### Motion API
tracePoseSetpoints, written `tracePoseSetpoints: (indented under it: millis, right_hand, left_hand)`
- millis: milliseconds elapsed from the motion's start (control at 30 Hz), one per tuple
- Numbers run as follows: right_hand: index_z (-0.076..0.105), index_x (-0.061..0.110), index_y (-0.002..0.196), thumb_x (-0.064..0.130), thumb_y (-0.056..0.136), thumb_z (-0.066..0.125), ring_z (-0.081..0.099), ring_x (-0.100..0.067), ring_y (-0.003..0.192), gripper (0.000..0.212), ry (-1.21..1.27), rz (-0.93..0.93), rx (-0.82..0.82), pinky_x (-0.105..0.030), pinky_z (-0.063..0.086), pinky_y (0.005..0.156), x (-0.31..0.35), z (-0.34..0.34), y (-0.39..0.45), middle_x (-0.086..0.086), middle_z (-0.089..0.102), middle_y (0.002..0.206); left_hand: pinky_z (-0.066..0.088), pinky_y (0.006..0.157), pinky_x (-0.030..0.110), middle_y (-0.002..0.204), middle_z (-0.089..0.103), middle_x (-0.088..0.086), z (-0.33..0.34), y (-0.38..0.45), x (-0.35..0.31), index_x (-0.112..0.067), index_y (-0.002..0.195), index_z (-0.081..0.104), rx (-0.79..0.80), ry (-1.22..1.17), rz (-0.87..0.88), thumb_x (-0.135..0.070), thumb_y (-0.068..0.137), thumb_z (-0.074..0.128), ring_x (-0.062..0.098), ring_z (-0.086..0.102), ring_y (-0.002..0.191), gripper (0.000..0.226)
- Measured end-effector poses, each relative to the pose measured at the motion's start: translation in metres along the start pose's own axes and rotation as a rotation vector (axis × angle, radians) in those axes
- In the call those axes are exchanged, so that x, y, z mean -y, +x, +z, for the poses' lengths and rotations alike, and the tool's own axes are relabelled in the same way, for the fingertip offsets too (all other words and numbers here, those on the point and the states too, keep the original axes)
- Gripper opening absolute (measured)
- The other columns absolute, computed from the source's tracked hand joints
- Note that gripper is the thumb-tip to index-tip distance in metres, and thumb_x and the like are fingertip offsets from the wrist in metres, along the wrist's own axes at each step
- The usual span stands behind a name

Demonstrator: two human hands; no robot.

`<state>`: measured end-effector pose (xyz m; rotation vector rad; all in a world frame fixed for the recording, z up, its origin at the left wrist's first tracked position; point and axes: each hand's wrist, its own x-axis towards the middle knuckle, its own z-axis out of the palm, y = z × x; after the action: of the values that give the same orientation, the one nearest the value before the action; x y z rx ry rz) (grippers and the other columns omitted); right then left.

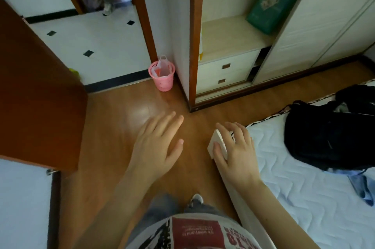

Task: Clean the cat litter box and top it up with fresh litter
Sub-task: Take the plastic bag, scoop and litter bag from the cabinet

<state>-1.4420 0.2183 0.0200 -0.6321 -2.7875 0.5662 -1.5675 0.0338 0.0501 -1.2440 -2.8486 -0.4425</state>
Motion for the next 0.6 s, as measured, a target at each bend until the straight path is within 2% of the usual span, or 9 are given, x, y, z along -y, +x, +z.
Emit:
tracePoseSetpoints:
  millis: [200, 333, 500, 600]
  right_hand:
    - [0.047, 0.027, 0.137, 0.042, 0.096, 0.042, 0.035, -0.022, 0.135, 0.044, -0.008, 0.107, -0.013, -0.046, 0.04, 0.106, -0.004, 0.022, 0.077, 0.0, 0.048, 0.139]
    - [0.048, 0.024, 0.137, 0.043, 0.096, 0.036, 0.037, -0.024, 0.134, 0.047, -0.038, 0.147, -0.029, -0.047, 0.039, 0.106, -0.004, 0.046, 0.134, -0.002, 0.05, 0.137]
    - [0.048, 0.024, 0.136, 0.044, 0.095, 0.033, 0.04, -0.026, 0.133, 0.049, -0.05, 0.261, -0.111, -0.05, 0.04, 0.105, 0.009, 0.066, 0.225, -0.003, 0.052, 0.136]
    - [0.047, 0.024, 0.137, 0.044, 0.095, 0.03, 0.038, -0.025, 0.134, 0.05, -0.066, 0.331, -0.154, -0.049, 0.039, 0.107, 0.014, 0.066, 0.27, -0.001, 0.051, 0.137]
  left_hand:
    - [0.029, 0.113, 0.042, 0.147, 0.049, 0.002, 0.02, 0.086, 0.035, -0.021, 0.144, 0.046, 0.06, -0.061, 0.069, -0.046, 0.095, 0.033, 0.023, 0.039, 0.14, 0.056]
    - [0.035, 0.113, 0.046, 0.146, 0.049, 0.001, 0.036, 0.149, 0.07, -0.021, 0.145, 0.045, 0.102, -0.077, 0.143, -0.047, 0.095, 0.034, 0.023, 0.041, 0.138, 0.057]
    - [0.031, 0.111, 0.041, 0.147, 0.049, 0.001, 0.035, 0.255, 0.12, -0.024, 0.145, 0.042, 0.108, -0.042, 0.276, -0.049, 0.095, 0.033, 0.023, 0.042, 0.138, 0.056]
    - [0.037, 0.109, 0.046, 0.145, 0.051, 0.002, 0.028, 0.316, 0.14, -0.024, 0.143, 0.046, 0.085, -0.072, 0.363, -0.049, 0.096, 0.035, 0.026, 0.044, 0.136, 0.054]
